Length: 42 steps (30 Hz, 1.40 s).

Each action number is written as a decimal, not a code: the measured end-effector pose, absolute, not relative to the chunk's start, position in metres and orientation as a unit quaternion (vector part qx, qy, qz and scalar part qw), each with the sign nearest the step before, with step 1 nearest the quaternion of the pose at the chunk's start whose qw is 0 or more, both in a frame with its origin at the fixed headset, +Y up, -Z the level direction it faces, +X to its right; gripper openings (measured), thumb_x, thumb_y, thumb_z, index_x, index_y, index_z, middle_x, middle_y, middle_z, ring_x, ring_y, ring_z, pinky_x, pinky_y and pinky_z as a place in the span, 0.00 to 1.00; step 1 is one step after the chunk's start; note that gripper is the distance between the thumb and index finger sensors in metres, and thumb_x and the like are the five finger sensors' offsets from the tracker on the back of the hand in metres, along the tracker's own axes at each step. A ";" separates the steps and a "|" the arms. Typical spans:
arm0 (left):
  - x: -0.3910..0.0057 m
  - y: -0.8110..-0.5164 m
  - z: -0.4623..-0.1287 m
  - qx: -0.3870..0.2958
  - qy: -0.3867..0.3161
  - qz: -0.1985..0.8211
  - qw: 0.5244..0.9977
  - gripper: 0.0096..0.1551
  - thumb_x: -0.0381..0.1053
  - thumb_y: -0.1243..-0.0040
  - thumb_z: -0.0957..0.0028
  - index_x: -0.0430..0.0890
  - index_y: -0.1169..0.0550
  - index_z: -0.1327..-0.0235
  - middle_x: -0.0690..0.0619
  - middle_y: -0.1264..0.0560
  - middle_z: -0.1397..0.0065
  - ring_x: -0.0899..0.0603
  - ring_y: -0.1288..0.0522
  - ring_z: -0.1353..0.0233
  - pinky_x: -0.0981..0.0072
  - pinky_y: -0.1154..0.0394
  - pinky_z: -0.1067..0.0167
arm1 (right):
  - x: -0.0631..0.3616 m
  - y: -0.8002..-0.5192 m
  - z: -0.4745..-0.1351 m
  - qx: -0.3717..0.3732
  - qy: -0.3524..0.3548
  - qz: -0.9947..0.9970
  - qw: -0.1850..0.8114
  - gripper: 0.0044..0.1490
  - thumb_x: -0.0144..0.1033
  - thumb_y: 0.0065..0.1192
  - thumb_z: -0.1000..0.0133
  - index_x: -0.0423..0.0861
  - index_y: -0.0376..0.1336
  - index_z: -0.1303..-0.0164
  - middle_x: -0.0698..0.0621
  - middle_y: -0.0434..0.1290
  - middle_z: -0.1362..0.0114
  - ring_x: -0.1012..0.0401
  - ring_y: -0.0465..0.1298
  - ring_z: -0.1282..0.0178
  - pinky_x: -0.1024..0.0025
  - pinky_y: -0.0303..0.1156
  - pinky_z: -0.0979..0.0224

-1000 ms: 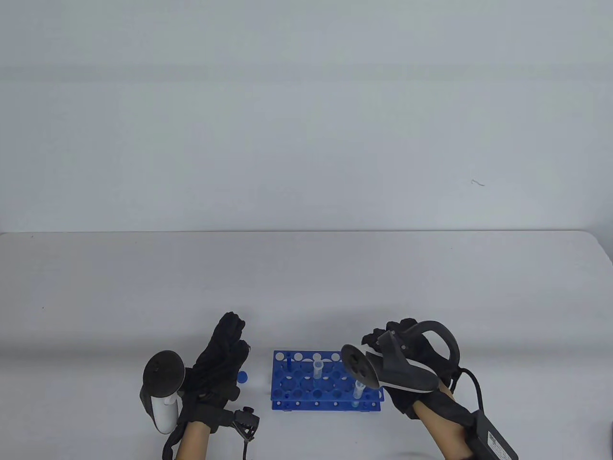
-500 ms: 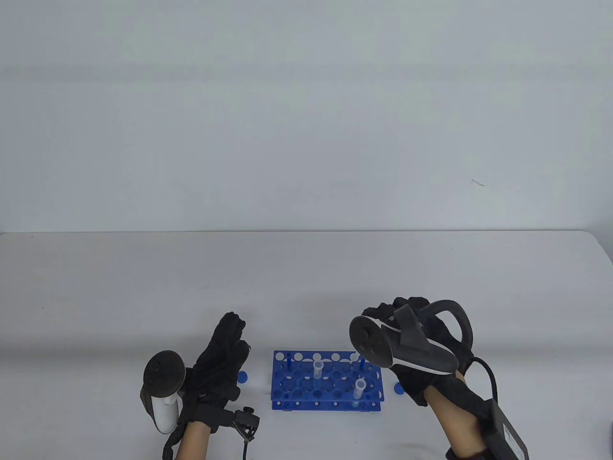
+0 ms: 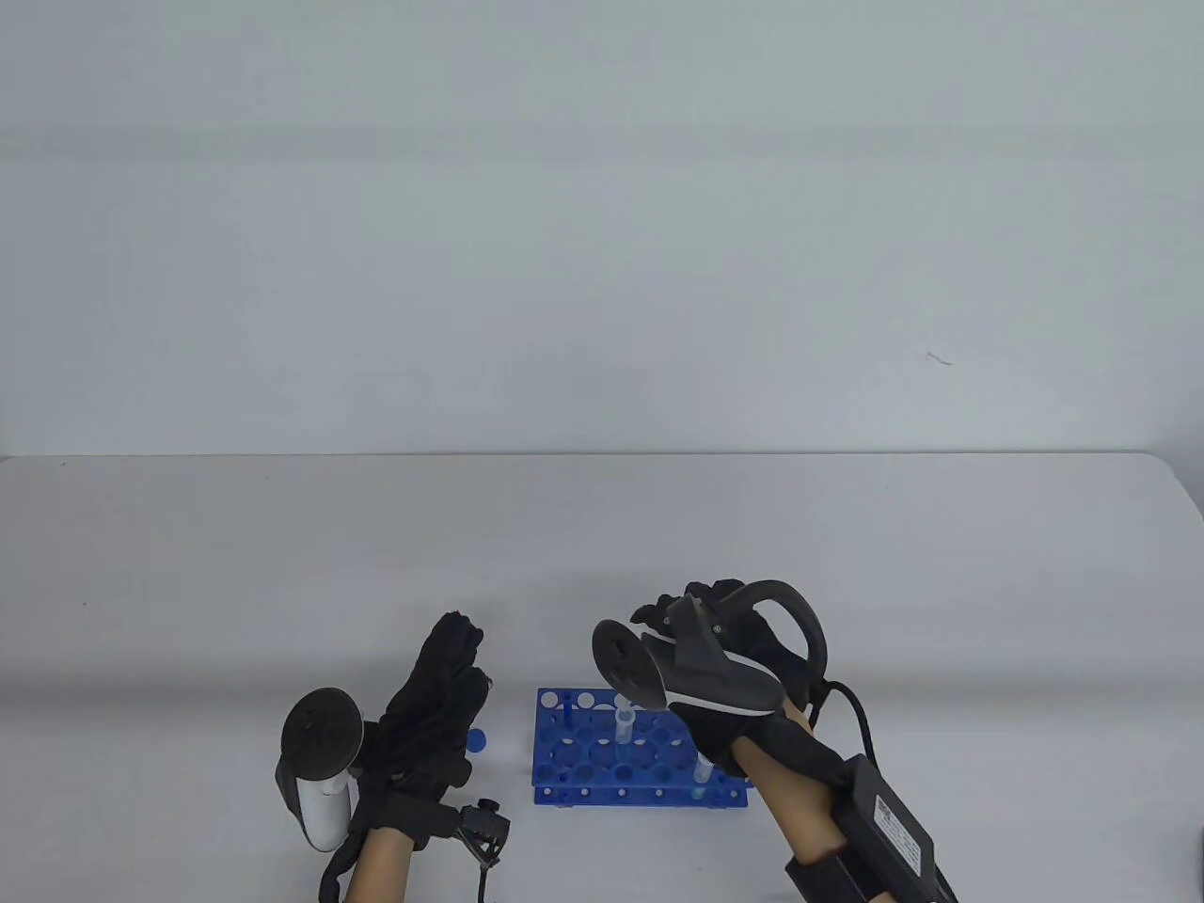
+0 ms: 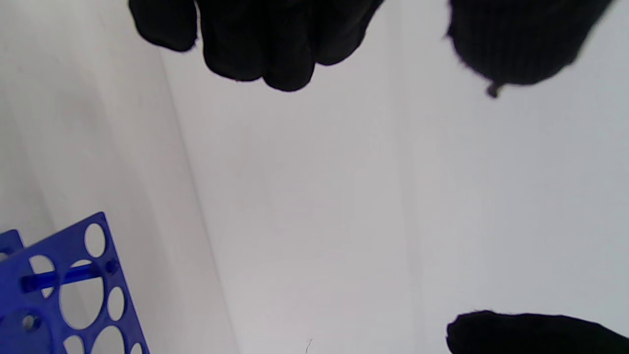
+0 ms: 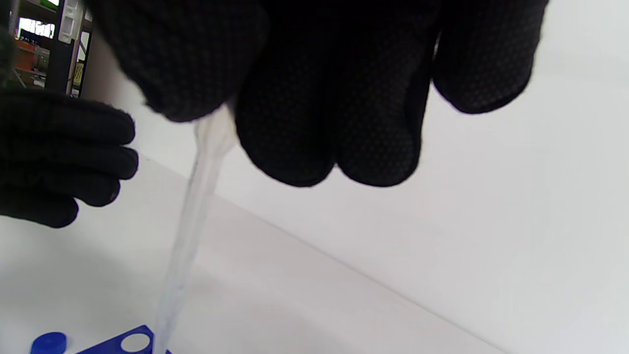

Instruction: Press a plastic transfer pipette bulb to move liquid between test tubes

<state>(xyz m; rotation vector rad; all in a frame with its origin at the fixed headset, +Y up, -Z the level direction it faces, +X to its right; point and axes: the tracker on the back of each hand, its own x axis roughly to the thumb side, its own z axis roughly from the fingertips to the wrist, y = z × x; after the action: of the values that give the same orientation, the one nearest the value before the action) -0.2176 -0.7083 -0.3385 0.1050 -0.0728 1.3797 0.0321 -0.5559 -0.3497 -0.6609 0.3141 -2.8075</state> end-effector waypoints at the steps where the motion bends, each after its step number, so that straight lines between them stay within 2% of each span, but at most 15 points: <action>1: -0.218 -0.708 -0.338 0.048 -0.034 0.636 0.769 0.57 0.76 0.49 0.58 0.52 0.45 0.16 0.50 0.41 0.12 0.40 0.42 0.15 0.41 0.44 0.18 | 0.030 -0.558 -0.351 -0.226 0.105 -0.960 0.124 0.29 0.43 0.71 0.64 0.51 0.75 0.52 0.58 0.87 0.56 0.59 0.85 0.53 0.50 0.75 0.37; 12: -0.218 -0.708 -0.338 0.048 -0.036 0.640 0.766 0.57 0.76 0.50 0.58 0.52 0.45 0.15 0.50 0.41 0.12 0.40 0.43 0.15 0.41 0.45 0.18 | 0.011 -0.593 -0.359 -0.247 0.118 -0.945 0.181 0.25 0.46 0.70 0.66 0.53 0.78 0.61 0.60 0.88 0.62 0.61 0.86 0.57 0.52 0.76 0.38; 21: -0.218 -0.707 -0.338 0.048 -0.038 0.642 0.764 0.57 0.76 0.50 0.58 0.53 0.46 0.15 0.50 0.41 0.11 0.40 0.43 0.15 0.41 0.45 0.18 | -0.001 -0.622 -0.366 -0.259 0.090 -0.940 0.201 0.24 0.47 0.71 0.68 0.53 0.78 0.63 0.61 0.88 0.64 0.61 0.87 0.58 0.53 0.77 0.38; 32: -0.219 -0.707 -0.338 0.048 -0.039 0.643 0.764 0.57 0.76 0.50 0.58 0.53 0.46 0.15 0.50 0.41 0.11 0.40 0.43 0.15 0.41 0.45 0.18 | 0.001 -0.635 -0.371 -0.253 0.071 -0.946 0.191 0.25 0.47 0.71 0.67 0.53 0.78 0.62 0.60 0.88 0.63 0.61 0.87 0.58 0.52 0.76 0.38; 42: -0.219 -0.707 -0.338 0.048 -0.039 0.643 0.764 0.57 0.76 0.50 0.57 0.53 0.46 0.15 0.50 0.41 0.11 0.40 0.43 0.15 0.41 0.45 0.18 | 0.002 -0.636 -0.371 -0.246 0.064 -0.951 0.179 0.27 0.49 0.71 0.67 0.52 0.77 0.59 0.60 0.88 0.62 0.61 0.87 0.57 0.52 0.76 0.38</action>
<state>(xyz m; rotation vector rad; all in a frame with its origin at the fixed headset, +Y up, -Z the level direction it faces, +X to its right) -0.2187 -0.7069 -0.3382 0.1053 -0.0848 1.3976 0.0023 -0.6365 -0.3715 -0.6953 0.1810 -2.6882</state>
